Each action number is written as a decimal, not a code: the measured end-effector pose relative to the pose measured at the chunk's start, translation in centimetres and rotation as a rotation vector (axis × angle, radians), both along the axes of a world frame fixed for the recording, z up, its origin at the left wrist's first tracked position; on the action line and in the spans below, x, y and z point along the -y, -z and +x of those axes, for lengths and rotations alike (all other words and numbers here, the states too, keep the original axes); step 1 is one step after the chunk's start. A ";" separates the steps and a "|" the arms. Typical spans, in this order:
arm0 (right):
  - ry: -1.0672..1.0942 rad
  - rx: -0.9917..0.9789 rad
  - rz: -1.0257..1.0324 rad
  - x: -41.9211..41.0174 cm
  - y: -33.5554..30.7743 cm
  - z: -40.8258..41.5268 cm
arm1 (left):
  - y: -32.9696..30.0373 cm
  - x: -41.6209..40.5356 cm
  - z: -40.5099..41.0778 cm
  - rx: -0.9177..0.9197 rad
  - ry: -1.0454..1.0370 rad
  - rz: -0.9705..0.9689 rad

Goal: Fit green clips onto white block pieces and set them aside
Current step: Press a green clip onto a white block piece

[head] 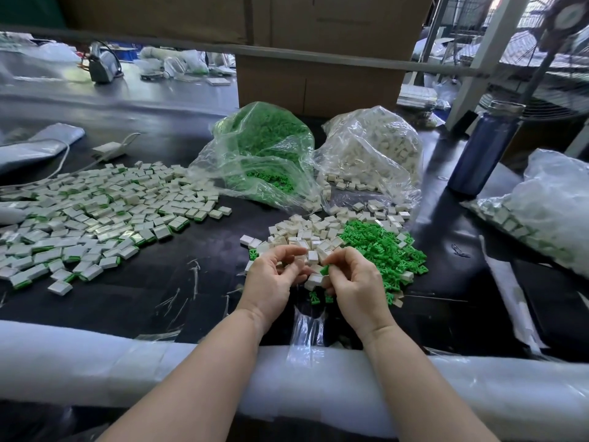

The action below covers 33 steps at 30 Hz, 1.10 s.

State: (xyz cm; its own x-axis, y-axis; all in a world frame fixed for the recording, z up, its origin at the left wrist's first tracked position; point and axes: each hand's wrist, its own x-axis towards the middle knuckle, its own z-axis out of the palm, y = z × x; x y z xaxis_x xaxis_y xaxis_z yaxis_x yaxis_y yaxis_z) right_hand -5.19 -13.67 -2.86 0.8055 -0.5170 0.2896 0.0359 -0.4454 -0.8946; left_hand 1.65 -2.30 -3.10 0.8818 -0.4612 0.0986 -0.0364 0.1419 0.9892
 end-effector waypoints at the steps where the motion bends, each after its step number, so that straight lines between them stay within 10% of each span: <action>1: 0.013 0.001 -0.015 0.1 0.0 0.0 | 0.1 -0.1 0.0 0.005 -0.001 0.010; 33: -0.015 0.117 0.148 0.0 -0.8 -0.3 | -0.1 -0.2 -0.1 -0.022 0.079 -0.044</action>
